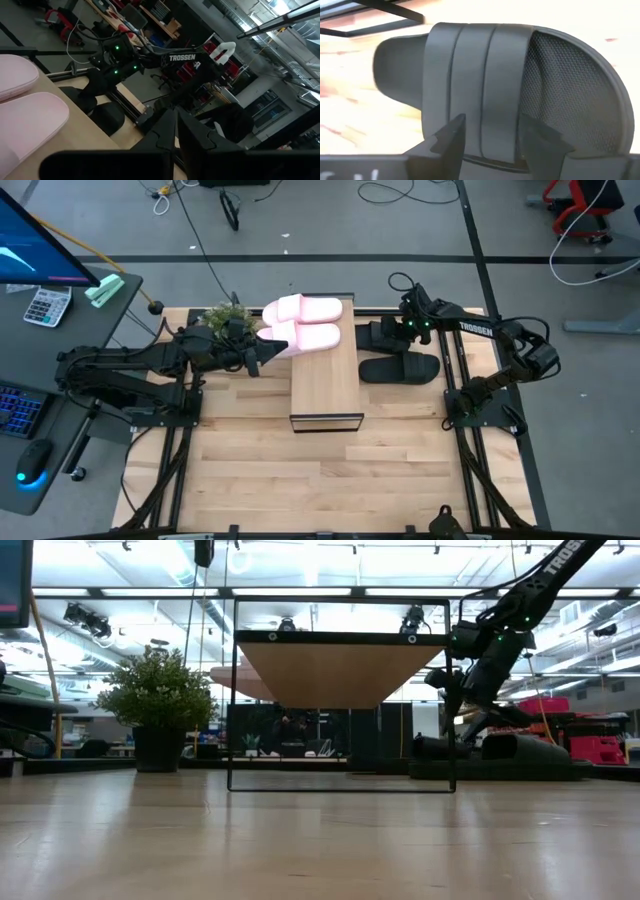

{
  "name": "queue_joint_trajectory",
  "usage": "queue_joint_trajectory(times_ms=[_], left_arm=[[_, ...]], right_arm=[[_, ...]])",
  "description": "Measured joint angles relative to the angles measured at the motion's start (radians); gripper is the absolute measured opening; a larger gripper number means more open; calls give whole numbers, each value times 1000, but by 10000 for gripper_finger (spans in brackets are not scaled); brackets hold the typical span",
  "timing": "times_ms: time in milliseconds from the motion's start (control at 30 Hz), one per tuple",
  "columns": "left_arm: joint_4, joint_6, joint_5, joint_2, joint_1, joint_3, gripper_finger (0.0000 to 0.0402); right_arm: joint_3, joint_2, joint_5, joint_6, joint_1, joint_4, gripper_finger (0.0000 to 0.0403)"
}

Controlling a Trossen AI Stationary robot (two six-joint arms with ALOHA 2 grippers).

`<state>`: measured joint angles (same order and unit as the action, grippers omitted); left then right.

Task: Pick and place slides into the shelf
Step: Put the top black slipper on the shelf

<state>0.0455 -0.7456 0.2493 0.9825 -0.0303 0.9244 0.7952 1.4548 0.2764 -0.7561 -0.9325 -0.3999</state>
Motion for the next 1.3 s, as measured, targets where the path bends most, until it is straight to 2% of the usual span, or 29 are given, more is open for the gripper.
queue_joint_trajectory(times_ms=[467,567,733,1000,1167,1300], left_arm=[[-8,-2,0,0,0,0,31],[-8,-2,0,0,0,0,25],[-8,-2,0,0,0,0,19],[-8,-2,0,0,0,0,25],[-8,-1,0,0,0,0,18],[-8,0,0,0,0,0,12]], right_arm=[[0,0,33,53,0,43,122],[0,0,33,62,0,43,89],[0,0,33,88,0,45,10],[0,-17,-2,62,8,38,3],[0,-92,-40,47,27,26,2],[0,-162,-20,38,27,-1,2]])
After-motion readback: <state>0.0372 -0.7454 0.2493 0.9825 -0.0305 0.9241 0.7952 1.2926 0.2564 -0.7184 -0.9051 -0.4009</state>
